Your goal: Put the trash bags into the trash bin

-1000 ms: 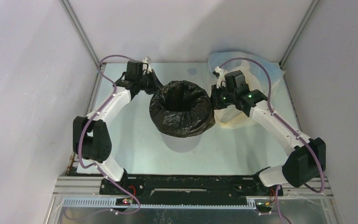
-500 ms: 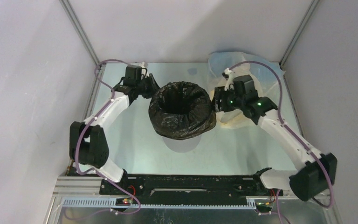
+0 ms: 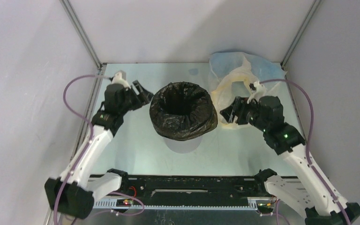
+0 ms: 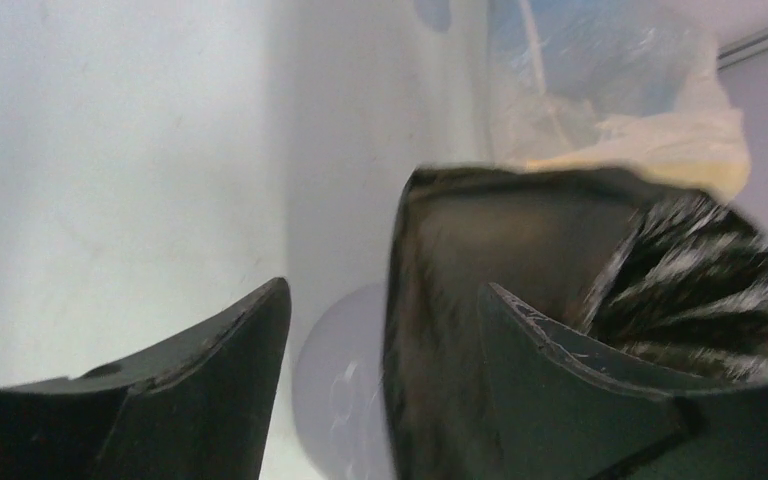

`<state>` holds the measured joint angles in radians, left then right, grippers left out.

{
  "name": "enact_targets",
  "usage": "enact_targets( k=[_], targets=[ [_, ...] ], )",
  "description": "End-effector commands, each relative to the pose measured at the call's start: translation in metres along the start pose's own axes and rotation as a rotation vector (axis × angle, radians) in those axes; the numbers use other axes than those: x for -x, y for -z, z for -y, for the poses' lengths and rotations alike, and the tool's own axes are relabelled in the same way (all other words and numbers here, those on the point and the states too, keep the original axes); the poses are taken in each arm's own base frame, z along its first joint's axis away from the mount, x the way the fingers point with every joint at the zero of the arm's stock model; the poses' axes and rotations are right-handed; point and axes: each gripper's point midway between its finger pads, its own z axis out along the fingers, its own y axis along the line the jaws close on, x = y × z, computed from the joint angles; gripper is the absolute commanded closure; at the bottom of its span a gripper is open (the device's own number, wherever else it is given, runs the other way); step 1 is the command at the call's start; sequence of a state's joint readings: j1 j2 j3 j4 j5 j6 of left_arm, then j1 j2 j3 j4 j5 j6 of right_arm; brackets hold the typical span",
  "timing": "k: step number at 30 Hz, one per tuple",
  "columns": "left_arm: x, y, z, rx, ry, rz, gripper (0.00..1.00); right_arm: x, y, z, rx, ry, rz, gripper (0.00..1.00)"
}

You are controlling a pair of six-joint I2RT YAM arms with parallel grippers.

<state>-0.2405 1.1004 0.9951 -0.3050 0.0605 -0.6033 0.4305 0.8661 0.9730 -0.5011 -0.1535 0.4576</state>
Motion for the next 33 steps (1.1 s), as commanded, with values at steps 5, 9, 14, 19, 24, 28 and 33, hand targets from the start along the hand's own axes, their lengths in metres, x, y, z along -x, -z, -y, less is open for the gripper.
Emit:
enact_targets(
  k=[5, 9, 14, 19, 24, 28, 33],
  targets=[
    [-0.032, 0.072, -0.028, 0.003, 0.071, 0.087, 0.24, -0.021, 0.024, -0.019, 0.149, -0.313, 0.097, 0.39],
    [-0.053, 0.088, -0.033, -0.011, 0.131, 0.054, 0.28, -0.035, 0.02, -0.026, 0.214, -0.442, 0.065, 0.42],
    [-0.075, 0.088, -0.023, -0.118, 0.272, 0.02, 0.33, -0.047, 0.013, -0.035, 0.254, -0.521, 0.026, 0.42],
    [-0.09, 0.078, -0.004, -0.25, 0.408, -0.05, 0.37, -0.051, 0.005, -0.047, 0.281, -0.535, 0.005, 0.43],
    [-0.093, 0.071, -0.009, -0.248, 0.435, -0.03, 0.38, -0.054, -0.001, -0.053, 0.292, -0.536, -0.014, 0.54],
    [-0.099, 0.066, -0.006, -0.284, 0.48, -0.053, 0.39, -0.06, -0.008, -0.046, 0.255, -0.528, -0.025, 0.72],
    [-0.102, 0.068, -0.009, -0.305, 0.573, -0.026, 0.42, -0.066, -0.012, -0.042, 0.242, -0.52, -0.035, 0.95]
  ],
)
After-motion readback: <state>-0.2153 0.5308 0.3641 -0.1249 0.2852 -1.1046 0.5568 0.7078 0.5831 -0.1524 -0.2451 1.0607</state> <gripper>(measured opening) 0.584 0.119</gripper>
